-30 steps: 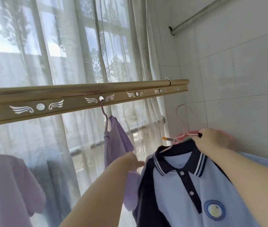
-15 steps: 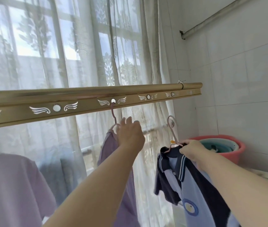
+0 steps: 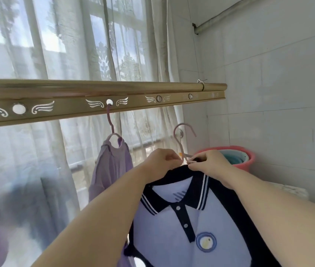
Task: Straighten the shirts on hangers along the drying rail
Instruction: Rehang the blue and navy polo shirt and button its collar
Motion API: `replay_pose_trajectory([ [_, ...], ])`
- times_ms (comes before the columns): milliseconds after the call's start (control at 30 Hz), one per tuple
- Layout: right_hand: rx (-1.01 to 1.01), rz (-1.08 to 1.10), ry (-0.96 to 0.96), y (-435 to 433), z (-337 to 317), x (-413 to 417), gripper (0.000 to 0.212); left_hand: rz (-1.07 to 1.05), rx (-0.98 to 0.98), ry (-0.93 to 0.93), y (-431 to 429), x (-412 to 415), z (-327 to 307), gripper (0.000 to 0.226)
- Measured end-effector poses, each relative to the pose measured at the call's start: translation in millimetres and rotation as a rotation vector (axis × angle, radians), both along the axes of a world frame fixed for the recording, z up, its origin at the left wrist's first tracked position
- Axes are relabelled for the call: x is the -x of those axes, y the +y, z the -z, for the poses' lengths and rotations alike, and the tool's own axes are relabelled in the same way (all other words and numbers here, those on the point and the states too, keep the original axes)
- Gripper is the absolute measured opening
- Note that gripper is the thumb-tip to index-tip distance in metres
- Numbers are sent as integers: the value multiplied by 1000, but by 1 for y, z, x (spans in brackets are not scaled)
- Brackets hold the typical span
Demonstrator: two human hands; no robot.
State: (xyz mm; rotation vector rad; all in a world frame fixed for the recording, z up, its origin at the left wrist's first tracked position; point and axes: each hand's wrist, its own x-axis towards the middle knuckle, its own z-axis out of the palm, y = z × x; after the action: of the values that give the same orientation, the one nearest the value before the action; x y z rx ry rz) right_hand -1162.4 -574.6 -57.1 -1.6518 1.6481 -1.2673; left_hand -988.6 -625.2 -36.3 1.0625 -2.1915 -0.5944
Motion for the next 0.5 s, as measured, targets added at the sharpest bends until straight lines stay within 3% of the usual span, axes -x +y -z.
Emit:
replay_pose_trajectory([
  [133,-19,0,76,3,7,2,17,55,-123,-100,5,8,9,11],
  [333,-121,312,348,10,6,25,24,-95,-126,-87,-2,-4,22,13],
  [400,-131,275,331,10,13,27,28,-98,-115,-35,-1,-6,24,14],
  [500,-189,151,346,10,26,17,52,-82,-90,20,2,-4,22,17],
])
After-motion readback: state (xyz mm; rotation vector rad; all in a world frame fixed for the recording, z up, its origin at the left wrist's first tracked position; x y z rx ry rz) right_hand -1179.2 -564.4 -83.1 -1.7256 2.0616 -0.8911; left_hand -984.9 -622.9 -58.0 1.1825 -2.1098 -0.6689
